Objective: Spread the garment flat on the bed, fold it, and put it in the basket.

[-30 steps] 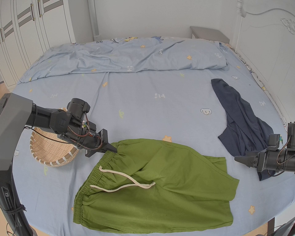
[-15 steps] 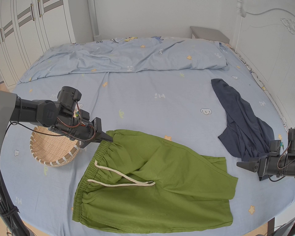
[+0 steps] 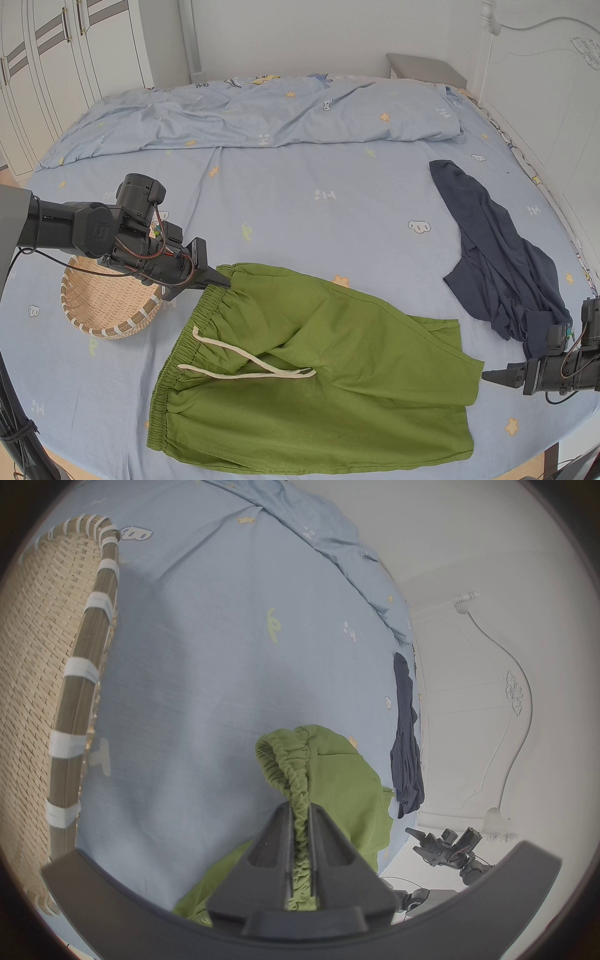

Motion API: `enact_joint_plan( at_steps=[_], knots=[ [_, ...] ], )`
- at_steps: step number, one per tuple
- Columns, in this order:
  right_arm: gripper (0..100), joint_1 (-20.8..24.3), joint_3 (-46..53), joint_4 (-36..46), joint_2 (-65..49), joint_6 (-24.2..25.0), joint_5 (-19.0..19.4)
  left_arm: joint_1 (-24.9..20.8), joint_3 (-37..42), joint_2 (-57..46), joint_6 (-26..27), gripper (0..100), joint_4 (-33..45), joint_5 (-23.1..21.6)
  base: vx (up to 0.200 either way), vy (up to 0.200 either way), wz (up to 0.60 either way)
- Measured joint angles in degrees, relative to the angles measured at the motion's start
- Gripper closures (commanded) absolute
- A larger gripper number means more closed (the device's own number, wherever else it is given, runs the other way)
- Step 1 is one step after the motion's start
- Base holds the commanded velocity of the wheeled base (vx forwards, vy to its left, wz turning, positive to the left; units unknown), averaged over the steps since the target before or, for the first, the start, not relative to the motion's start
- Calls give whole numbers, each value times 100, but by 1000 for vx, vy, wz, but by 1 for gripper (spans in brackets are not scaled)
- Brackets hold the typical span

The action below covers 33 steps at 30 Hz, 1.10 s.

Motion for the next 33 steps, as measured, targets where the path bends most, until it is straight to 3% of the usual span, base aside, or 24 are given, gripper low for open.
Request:
enact_joint_plan(
  at_steps=[8, 16, 23, 32, 33],
  knots=[
    [0, 2, 52, -113, 540, -1, 117, 28, -13, 20, 0, 100, -6, 0, 0, 0, 0],
    [0, 13, -40, -770, 1295, 43, 416, 44, -17, 24, 0, 100, -2, 2, 0, 0, 0],
    [0, 59, -82, -1282, 1879, 66, 471, 50, -17, 24, 0, 100, 0, 0, 0, 0, 0],
    [0, 132, -171, -1375, 2119, 76, 478, 48, -17, 24, 2, 100, 0, 2, 0, 0, 0],
    [100, 144, -184, -1386, 2136, 84, 478, 50, -15, 24, 5, 100, 0, 5, 0, 0, 0]
  ],
)
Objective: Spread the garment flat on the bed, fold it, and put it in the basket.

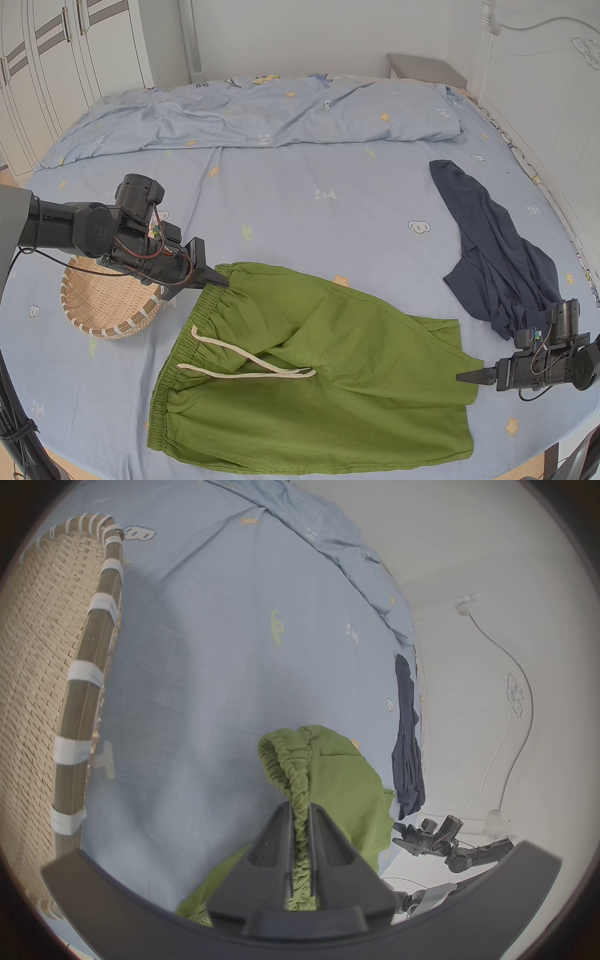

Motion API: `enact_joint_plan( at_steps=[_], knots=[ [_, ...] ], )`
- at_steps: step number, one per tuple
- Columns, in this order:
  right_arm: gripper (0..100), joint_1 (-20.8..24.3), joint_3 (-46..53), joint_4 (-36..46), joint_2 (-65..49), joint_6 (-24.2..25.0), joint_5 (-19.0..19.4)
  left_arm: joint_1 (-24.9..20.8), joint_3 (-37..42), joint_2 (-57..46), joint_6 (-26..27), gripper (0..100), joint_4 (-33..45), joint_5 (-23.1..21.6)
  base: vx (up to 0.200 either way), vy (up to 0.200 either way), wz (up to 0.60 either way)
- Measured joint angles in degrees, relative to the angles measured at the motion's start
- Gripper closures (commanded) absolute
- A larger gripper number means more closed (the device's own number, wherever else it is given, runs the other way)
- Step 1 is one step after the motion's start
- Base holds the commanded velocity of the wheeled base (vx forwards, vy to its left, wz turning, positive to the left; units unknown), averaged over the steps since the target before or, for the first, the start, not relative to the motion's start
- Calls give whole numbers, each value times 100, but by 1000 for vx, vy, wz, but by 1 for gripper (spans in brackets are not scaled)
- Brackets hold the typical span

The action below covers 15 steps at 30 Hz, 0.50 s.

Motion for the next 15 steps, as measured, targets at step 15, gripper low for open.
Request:
enact_joint_plan(
  at_steps=[15],
  knots=[
    [100, 16, -144, -240, 234, 134, -2, 5, -7, 2, 6, 100, -6, 6, 0, 0, 0]
  ],
)
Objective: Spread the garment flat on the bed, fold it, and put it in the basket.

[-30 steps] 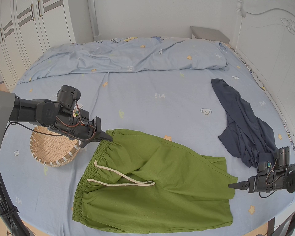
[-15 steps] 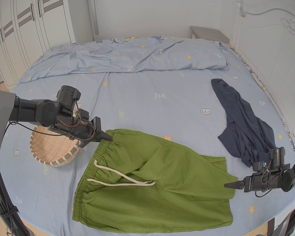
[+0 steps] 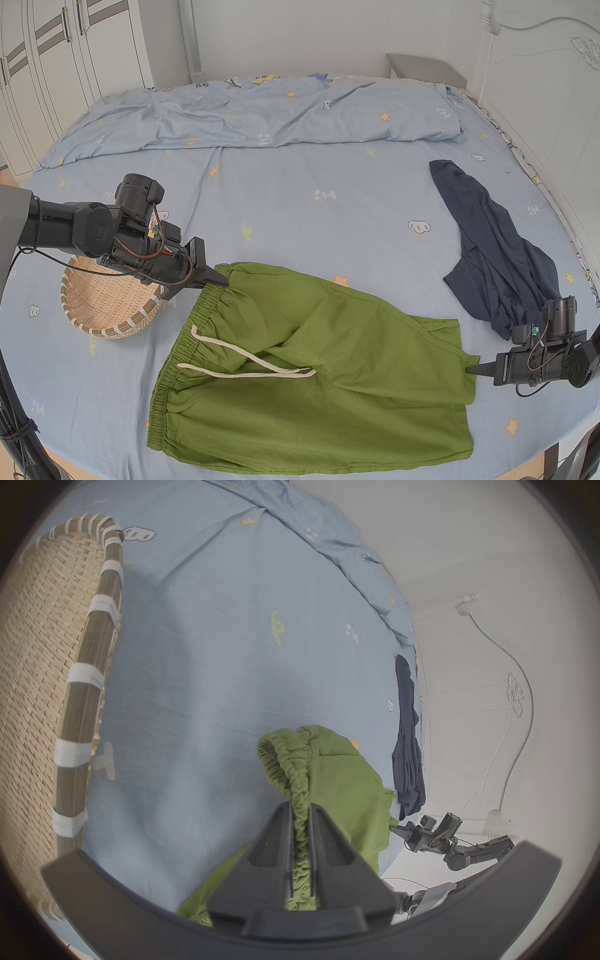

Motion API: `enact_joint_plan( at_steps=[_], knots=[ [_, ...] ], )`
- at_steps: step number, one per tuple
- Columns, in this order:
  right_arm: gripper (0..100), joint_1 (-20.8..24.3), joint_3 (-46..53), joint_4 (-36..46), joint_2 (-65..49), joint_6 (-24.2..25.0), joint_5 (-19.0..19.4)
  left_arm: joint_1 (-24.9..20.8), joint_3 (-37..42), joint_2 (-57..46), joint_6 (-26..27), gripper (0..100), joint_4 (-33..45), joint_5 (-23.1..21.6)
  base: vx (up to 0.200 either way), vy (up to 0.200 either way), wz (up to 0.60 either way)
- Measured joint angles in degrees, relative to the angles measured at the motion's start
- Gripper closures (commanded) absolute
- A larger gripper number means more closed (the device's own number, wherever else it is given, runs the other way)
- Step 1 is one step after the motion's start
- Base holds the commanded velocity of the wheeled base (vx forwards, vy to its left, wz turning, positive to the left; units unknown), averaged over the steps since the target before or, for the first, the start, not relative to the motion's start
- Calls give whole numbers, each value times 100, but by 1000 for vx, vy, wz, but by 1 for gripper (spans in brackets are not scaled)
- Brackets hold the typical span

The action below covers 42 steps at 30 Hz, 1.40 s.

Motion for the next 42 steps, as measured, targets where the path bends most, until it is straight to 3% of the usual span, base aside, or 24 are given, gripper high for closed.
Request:
enact_joint_plan(
  at_steps=[9, 15, 23, 42],
  knots=[
    [100, -112, -79, -204, -154, 41, -62, 33, 7, 4, 33, 100, -2, 44, 0, 0, 0],
    [100, -46, -534, -132, -634, 406, -273, 39, 24, 4, 82, 100, 0, 251, 0, 0, 0],
    [100, 267, -1802, 908, -946, 506, -611, 33, 52, 6, 101, 100, -150, 679, 0, 0, 0],
    [100, 594, -4748, 2532, -449, 427, -719, 116, 499, 246, 106, 100, -1668, 1748, 0, 0, 0]
  ],
)
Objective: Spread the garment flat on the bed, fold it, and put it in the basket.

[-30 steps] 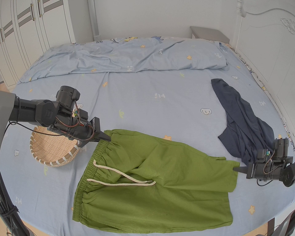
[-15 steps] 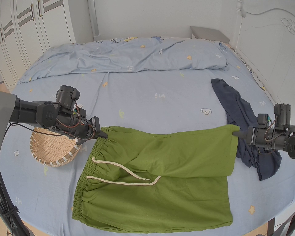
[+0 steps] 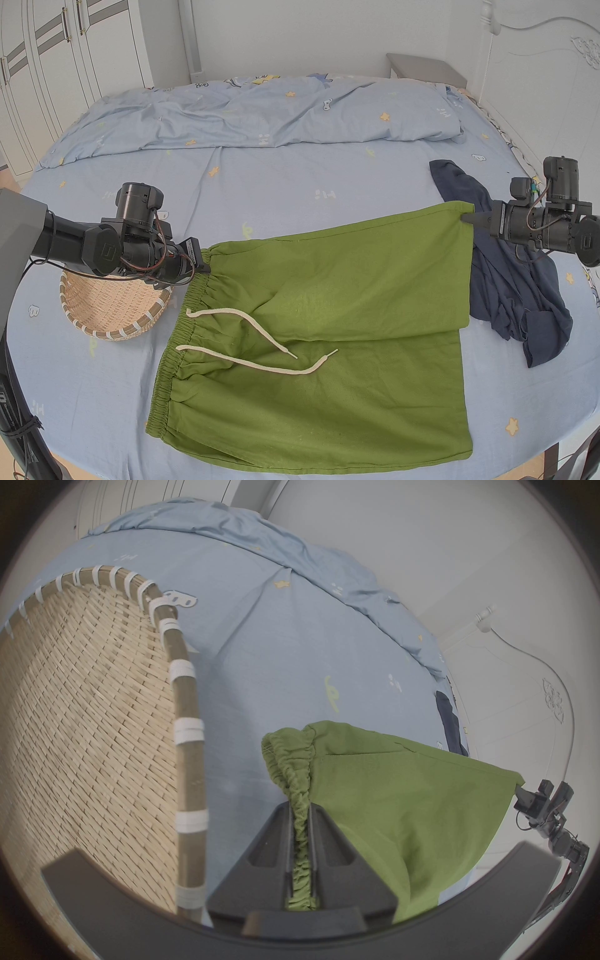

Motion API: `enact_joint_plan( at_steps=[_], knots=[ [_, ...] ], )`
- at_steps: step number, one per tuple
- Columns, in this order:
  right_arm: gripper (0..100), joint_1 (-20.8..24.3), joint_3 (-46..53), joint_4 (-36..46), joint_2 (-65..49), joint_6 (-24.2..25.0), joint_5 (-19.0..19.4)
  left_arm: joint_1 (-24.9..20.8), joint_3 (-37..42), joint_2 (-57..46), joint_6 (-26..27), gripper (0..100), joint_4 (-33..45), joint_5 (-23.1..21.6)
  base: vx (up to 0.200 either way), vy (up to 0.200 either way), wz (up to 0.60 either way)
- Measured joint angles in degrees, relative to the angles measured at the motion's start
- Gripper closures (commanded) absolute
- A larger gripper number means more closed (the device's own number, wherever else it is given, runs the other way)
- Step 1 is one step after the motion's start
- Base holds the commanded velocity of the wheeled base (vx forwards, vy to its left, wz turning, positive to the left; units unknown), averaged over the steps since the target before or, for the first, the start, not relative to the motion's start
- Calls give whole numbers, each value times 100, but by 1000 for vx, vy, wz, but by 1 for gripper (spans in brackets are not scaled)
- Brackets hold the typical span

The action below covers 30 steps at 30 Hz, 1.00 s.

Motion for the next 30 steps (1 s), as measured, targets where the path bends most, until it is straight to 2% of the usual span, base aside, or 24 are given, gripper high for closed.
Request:
enact_joint_plan(
  at_steps=[16, 30],
  knots=[
    [100, 100, -1691, 558, 1025, -40, -11, 276, 41, 74, -60, 100, -468, 46, 0, 0, 0],
    [100, 200, -2996, 1020, 1813, -49, -258, 433, 151, 39, -52, 100, -931, 61, 0, 0, 0]
  ],
)
